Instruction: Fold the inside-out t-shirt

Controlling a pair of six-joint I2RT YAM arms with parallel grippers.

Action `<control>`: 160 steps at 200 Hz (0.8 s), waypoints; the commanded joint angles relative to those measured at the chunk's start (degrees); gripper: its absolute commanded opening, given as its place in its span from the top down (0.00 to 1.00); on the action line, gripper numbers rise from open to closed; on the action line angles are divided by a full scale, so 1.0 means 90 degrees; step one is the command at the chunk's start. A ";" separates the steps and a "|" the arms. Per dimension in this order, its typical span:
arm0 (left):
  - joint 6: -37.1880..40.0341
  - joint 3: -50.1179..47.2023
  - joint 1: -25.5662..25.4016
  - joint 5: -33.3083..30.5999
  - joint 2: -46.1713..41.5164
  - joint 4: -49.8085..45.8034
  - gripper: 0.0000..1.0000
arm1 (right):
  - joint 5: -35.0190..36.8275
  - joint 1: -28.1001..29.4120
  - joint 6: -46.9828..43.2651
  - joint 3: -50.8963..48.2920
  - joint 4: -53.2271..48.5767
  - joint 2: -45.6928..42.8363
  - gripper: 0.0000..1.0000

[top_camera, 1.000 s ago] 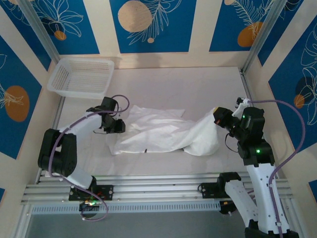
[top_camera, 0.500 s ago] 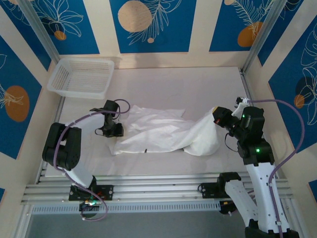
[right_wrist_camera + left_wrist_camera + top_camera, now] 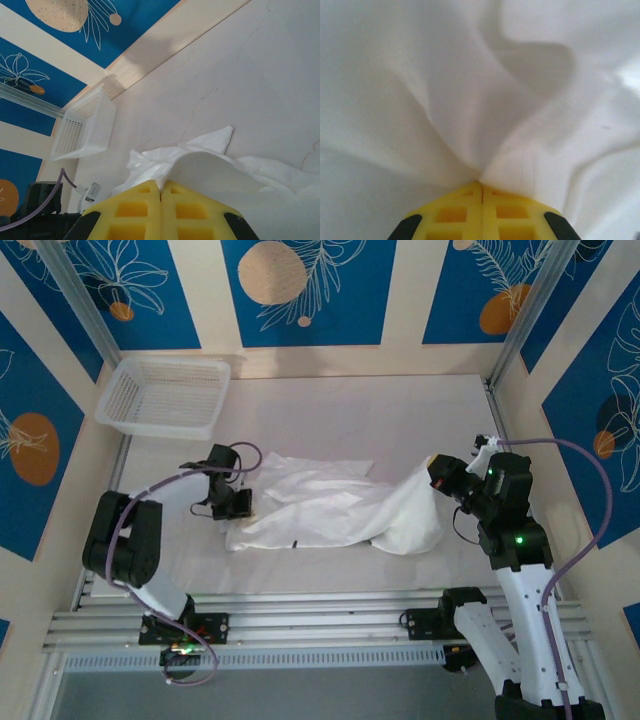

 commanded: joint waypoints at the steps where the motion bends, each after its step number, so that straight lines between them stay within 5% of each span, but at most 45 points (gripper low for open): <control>1: -0.0331 0.0277 0.0107 0.0433 -0.1184 0.0115 1.00 | -0.0013 -0.0036 0.0190 0.0405 0.0382 0.0056 1.00; 33: -0.0036 0.1512 0.0269 -0.0669 -0.2362 -0.0582 1.00 | 0.0036 -0.0041 0.0036 0.1504 0.0798 0.0573 1.00; 84: 0.0689 0.2752 0.0579 -0.2001 -0.2826 -0.1471 1.00 | 0.0513 -0.0065 -0.0808 0.3389 0.0700 0.1182 1.00; 121: 0.0442 0.2342 0.0720 -0.2191 -0.3420 -0.1337 1.00 | 0.0784 -0.0119 -0.1025 0.3382 0.0738 0.0960 1.00; 160: -0.0664 0.0282 0.0715 -0.1829 -0.4839 -0.0982 1.00 | 0.1488 -0.0129 -0.0813 0.1674 0.0659 -0.0236 1.00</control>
